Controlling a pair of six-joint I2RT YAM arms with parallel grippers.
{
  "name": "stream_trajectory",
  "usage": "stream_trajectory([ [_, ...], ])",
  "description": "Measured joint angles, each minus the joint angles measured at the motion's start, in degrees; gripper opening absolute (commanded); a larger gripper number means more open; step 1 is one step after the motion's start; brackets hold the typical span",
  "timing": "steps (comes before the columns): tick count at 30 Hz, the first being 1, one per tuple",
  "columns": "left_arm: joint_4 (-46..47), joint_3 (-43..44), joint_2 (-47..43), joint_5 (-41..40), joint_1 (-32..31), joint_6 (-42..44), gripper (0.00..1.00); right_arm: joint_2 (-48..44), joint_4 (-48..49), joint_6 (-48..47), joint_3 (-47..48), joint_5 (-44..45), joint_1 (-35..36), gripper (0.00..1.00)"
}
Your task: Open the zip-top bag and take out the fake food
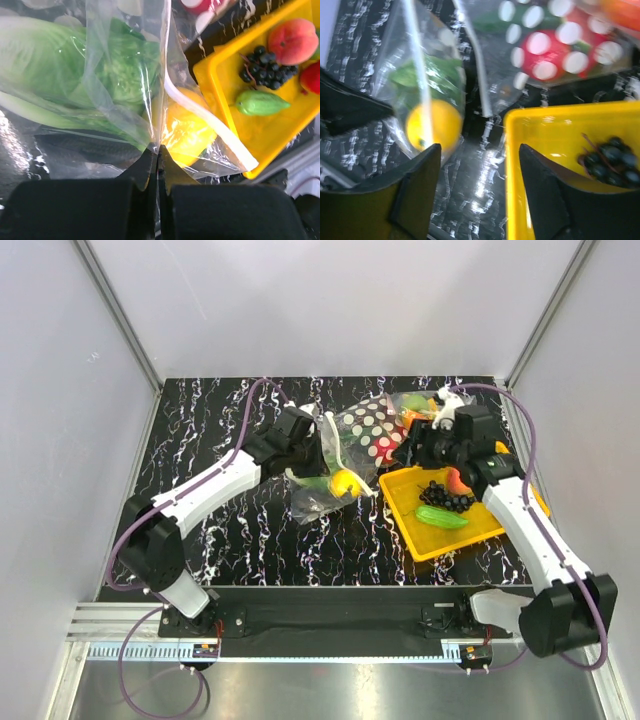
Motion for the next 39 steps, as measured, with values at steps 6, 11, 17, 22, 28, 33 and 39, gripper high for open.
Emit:
stream_trajectory([
  [6,1.07,-2.6,-1.27,3.82,-0.04,-0.96,0.0,7.61,4.28,2.58,4.52,-2.95,5.95,0.55],
  [11,2.86,-3.98,-2.27,6.14,-0.04,-1.81,0.0,13.44,6.73,3.61,7.61,-4.92,8.44,0.51],
  [17,4.81,-6.56,-4.55,8.09,-0.02,-3.45,0.0,18.43,8.59,4.02,10.14,-6.4,9.73,0.5],
  [22,7.17,-8.9,-5.86,9.75,-0.02,-4.61,0.0,21.22,9.81,4.07,10.54,-8.07,10.45,0.51],
  [28,9.53,-12.22,-7.93,11.26,-0.04,-5.27,0.0,23.65,10.84,4.57,10.56,-10.16,11.26,0.54],
  [33,11.43,-14.25,-8.87,12.44,-0.04,-5.95,0.0,24.37,11.58,4.94,10.56,-11.56,11.82,0.56],
  [39,12.09,-14.84,-9.51,13.51,-0.02,-5.9,0.0,25.92,12.68,5.09,10.56,-12.52,12.46,0.57],
])
